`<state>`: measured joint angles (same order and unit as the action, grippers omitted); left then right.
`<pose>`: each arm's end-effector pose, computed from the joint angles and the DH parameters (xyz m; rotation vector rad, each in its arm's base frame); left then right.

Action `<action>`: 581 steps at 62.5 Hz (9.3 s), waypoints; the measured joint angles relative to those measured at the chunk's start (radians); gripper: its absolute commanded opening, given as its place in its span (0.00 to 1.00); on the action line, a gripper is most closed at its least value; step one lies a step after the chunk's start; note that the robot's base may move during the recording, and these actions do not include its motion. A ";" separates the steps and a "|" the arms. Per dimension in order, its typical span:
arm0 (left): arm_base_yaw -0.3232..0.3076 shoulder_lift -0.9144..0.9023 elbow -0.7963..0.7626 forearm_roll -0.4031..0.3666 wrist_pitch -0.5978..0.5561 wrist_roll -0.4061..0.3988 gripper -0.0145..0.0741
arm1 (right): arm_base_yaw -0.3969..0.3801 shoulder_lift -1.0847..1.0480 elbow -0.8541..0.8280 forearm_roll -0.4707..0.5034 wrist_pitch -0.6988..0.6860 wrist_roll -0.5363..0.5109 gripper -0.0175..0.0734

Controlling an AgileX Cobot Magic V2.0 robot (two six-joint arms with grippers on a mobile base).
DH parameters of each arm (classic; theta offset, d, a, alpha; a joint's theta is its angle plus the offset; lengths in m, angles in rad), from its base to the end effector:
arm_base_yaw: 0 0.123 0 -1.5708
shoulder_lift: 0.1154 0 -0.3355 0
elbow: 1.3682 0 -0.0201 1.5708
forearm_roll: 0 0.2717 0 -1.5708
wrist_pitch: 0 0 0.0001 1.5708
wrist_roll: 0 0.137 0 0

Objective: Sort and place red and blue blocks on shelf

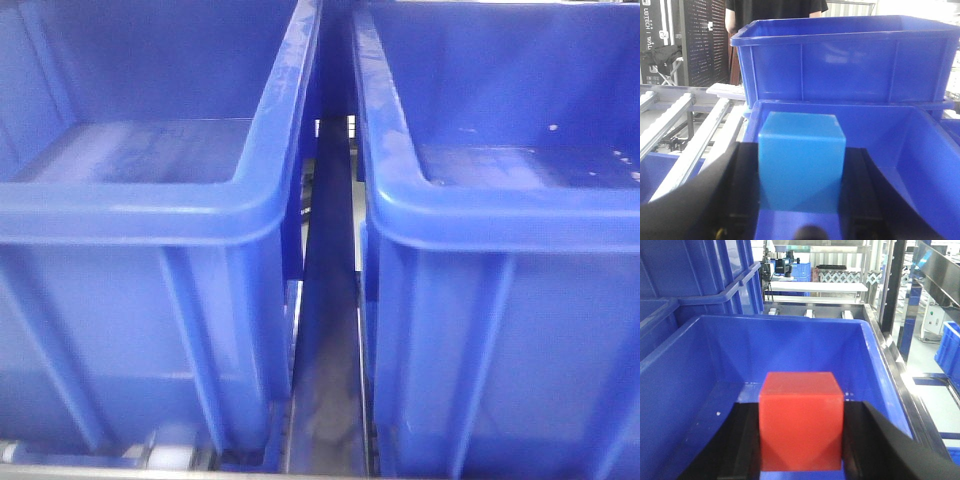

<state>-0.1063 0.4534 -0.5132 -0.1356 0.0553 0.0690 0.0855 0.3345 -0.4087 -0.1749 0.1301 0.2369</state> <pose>0.1188 -0.0137 0.3759 0.0356 1.4798 -0.1455 0.0996 0.0054 0.3369 0.0010 1.5384 0.1010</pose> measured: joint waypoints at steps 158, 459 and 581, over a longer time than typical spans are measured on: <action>-0.329 0.377 -0.020 0.044 -0.055 0.000 0.37 | 0.231 0.425 -0.021 0.000 -0.059 0.000 0.26; -0.094 -0.077 -0.031 -0.042 0.120 -0.003 0.30 | -0.050 -0.104 0.144 0.239 -0.006 -0.054 0.25; -0.094 -0.077 -0.031 -0.042 0.120 -0.003 0.30 | -0.050 -0.347 0.425 0.185 -0.155 -0.288 0.25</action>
<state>-0.2000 0.3769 -0.5446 -0.1775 0.1751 0.0657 0.0353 -0.0129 0.0165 0.0104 -0.0245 -0.0511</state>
